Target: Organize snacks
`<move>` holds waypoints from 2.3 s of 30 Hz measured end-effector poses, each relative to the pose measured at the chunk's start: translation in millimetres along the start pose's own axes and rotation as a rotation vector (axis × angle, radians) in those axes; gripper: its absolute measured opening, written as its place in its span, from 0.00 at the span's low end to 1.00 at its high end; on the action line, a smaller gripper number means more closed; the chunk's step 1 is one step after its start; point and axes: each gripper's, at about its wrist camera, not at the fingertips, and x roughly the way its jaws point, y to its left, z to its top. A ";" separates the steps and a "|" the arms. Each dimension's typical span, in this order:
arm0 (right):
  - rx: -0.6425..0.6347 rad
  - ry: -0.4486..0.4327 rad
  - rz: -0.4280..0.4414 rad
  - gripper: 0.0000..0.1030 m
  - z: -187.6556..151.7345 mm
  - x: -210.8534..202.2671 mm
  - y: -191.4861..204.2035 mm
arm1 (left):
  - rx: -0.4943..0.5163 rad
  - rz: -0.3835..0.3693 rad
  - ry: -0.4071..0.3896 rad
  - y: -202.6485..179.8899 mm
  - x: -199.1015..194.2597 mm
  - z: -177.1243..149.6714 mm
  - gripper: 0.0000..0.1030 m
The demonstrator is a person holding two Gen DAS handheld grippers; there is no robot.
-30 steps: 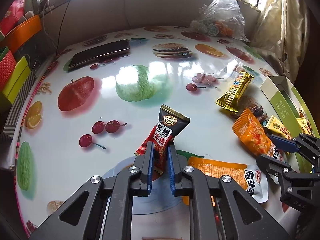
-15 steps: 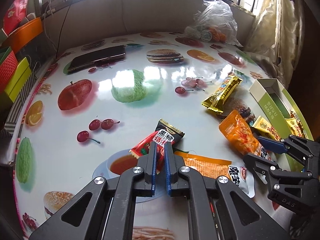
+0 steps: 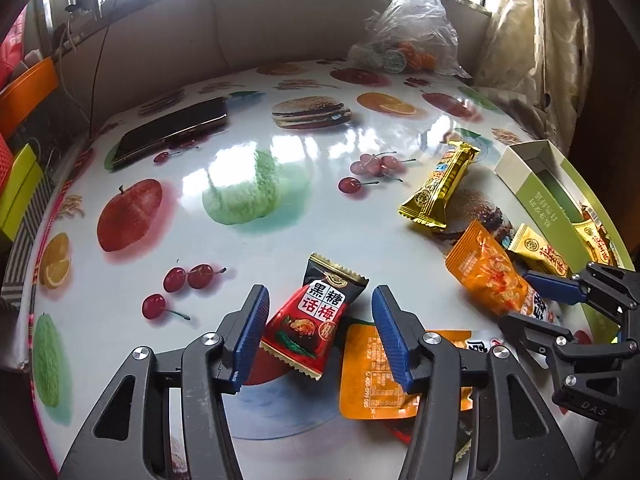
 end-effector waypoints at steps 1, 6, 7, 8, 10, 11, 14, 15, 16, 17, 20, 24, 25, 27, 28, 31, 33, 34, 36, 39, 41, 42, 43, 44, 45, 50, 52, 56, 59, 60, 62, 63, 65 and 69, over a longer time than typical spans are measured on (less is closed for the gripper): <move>-0.002 0.001 -0.001 0.38 0.2 0.2 0.2 | 0.003 0.006 0.005 0.1 2.5 1.4 0.53; -0.001 0.002 0.000 0.38 0.2 0.3 0.5 | 0.032 0.031 0.041 -2.4 14.6 4.1 0.53; 0.000 0.002 0.001 0.38 0.3 0.5 0.3 | 0.031 0.033 0.047 -2.1 16.4 3.5 0.53; 0.000 0.002 0.001 0.38 0.2 0.4 0.6 | 0.025 0.026 0.047 -1.0 17.0 2.9 0.53; 0.001 0.000 0.003 0.38 0.0 0.4 0.8 | 0.000 0.033 0.042 2.5 16.8 2.4 0.53; 0.002 0.000 0.003 0.38 0.0 0.1 0.4 | -0.006 0.035 0.040 3.5 16.7 2.1 0.53; 0.002 0.000 0.002 0.38 -0.2 0.2 0.1 | -0.008 0.036 0.036 3.8 16.4 1.2 0.53; 0.004 -0.001 0.003 0.38 0.0 0.3 0.0 | -0.004 0.037 0.036 3.3 16.4 1.2 0.53; 0.003 0.000 0.003 0.38 0.0 0.4 0.0 | -0.006 0.035 0.036 3.3 16.2 1.2 0.50; 0.001 0.000 0.003 0.38 0.0 0.3 0.1 | -0.008 0.032 0.035 3.3 15.8 1.4 0.46; 0.002 0.000 0.002 0.38 -0.1 0.3 0.1 | -0.015 0.037 0.033 3.3 14.6 1.4 0.34; 0.002 0.000 0.004 0.38 -0.1 -0.1 -0.3 | -0.023 0.041 0.030 3.2 13.3 0.1 0.32; 0.003 -0.001 0.004 0.38 -0.2 0.1 -0.2 | -0.027 0.041 0.029 3.5 13.1 -0.2 0.31; 0.004 -0.002 0.003 0.38 0.3 -0.3 -0.7 | -0.034 0.043 0.028 4.3 12.2 -0.9 0.31; 0.005 -0.003 0.002 0.38 0.3 -0.1 -0.6 | -0.038 0.047 0.026 4.5 11.3 -1.3 0.31; 0.009 -0.014 0.001 0.38 0.7 -3.1 -1.4 | -0.048 0.040 0.019 5.5 7.3 -3.0 0.31; 0.010 -0.017 -0.001 0.38 0.4 -5.0 -1.3 | -0.050 0.042 0.014 5.4 3.8 -3.8 0.31; 0.010 -0.019 0.000 0.38 0.6 -5.6 -0.9 | -0.054 0.041 0.009 5.5 1.1 -4.2 0.31; 0.010 -0.025 0.000 0.38 0.0 -7.7 0.0 | -0.058 0.034 -0.001 4.8 -4.3 -4.1 0.31; 0.010 -0.033 0.001 0.38 0.2 -10.9 1.7 | -0.058 0.034 -0.011 1.8 -12.5 -4.5 0.31; 0.010 -0.037 0.001 0.38 0.4 -13.5 2.8 | -0.058 0.031 -0.022 -1.1 -18.6 -5.3 0.31; 0.011 -0.040 0.001 0.38 0.4 -15.1 3.2 | -0.059 0.031 -0.028 -2.5 -21.8 -5.7 0.31; 0.011 -0.043 0.001 0.38 0.2 -17.1 3.2 | -0.059 0.029 -0.032 -3.8 -25.0 -5.9 0.31; 0.012 -0.047 0.000 0.38 0.1 -19.1 3.3 | -0.059 0.030 -0.037 -5.6 -28.4 -6.2 0.31; 0.013 -0.051 -0.002 0.38 0.2 -21.3 3.4 | -0.059 0.030 -0.043 -7.6 -32.2 -6.4 0.31; 0.019 -0.076 -0.009 0.38 -0.2 -35.0 2.7 | -0.052 0.025 -0.071 -18.4 -48.5 -5.1 0.31; 0.025 -0.087 -0.011 0.38 -0.5 -41.2 1.8 | -0.052 0.022 -0.081 -22.8 -54.7 -4.9 0.31; 0.037 -0.108 -0.021 0.38 -1.9 -54.0 -2.0 | -0.044 0.015 -0.097 -32.5 -64.7 -4.9 0.31; 0.045 -0.125 -0.029 0.38 -4.0 -64.7 -5.0 | -0.035 0.003 -0.107 -41.4 -71.0 -5.4 0.31; 0.048 -0.128 -0.031 0.38 -4.5 -67.6 -6.3 | -0.032 0.001 -0.111 -44.9 -72.9 -5.3 0.31; 0.056 -0.136 -0.042 0.38 -6.5 -73.5 -9.1 | -0.025 -0.011 -0.118 -51.5 -76.3 -4.4 0.31; 0.062 -0.140 -0.046 0.38 -7.3 -76.7 -11.2 | -0.023 -0.014 -0.123 -54.9 -78.1 -4.0 0.31; 0.074 -0.146 -0.056 0.38 -9.1 -82.7 -15.3 | -0.014 -0.025 -0.128 -61.4 -81.0 -2.7 0.31; 0.096 -0.155 -0.080 0.38 -12.6 -92.9 -25.5 | 0.001 -0.042 -0.137 -74.2 -84.7 -0.3 0.31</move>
